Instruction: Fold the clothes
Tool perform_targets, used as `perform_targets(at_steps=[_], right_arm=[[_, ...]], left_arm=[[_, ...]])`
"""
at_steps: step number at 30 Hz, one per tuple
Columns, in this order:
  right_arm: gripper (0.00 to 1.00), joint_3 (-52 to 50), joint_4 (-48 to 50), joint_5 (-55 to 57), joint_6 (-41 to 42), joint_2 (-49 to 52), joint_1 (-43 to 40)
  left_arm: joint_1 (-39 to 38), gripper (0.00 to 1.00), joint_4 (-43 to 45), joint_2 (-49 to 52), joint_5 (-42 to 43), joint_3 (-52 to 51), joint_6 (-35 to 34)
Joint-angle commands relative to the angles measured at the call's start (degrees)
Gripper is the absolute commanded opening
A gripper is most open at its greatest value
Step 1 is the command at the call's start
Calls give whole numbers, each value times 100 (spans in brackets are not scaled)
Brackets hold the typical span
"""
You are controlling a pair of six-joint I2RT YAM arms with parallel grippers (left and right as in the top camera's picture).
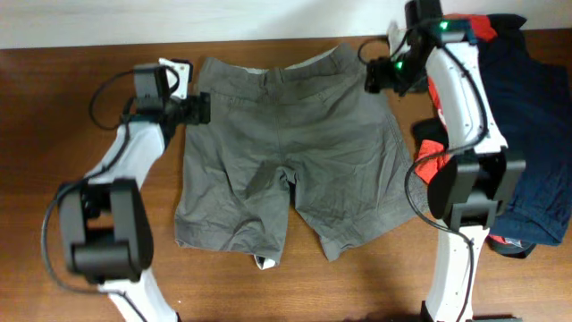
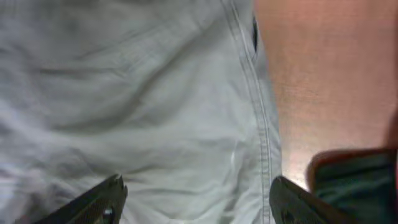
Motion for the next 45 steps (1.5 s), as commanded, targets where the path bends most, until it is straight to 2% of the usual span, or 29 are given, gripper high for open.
perform_targets(at_steps=[1, 6, 8, 15, 18, 31, 34, 35, 38, 45], right_arm=[[79, 901, -623, 24, -247, -79, 286], [78, 1268, -1078, 61, -243, -87, 531], [78, 1266, -1132, 61, -243, -87, 603], [75, 1266, -1110, -116, -197, -87, 671], [73, 1266, -1108, -162, -195, -87, 671], [70, 1266, -1115, -439, -197, -87, 671], [70, 1266, -1113, -439, -197, -87, 675], [70, 1266, -1113, -439, -195, -87, 675], [69, 1266, -1115, -444, -195, -87, 675], [70, 1266, -1134, -455, -197, -87, 675]], left_arm=[[2, 92, -688, 942, 155, 1478, 306], [2, 92, -1648, 1958, 249, 3320, 321], [-9, 90, -1766, 2162, 442, 3560, 328], [-122, 70, -1768, 2483, 586, 3591, 323], [-151, 58, -1744, 2522, 584, 3591, 319], [-179, 39, -1705, 2839, 186, 3589, 280], [-179, 26, -1700, 2855, 103, 3589, 278], [-179, 18, -1696, 2855, 63, 3589, 256], [-179, 2, -1731, 2852, -365, 3591, -131], [-118, 1, -2433, 2855, -1370, 3589, -1005]])
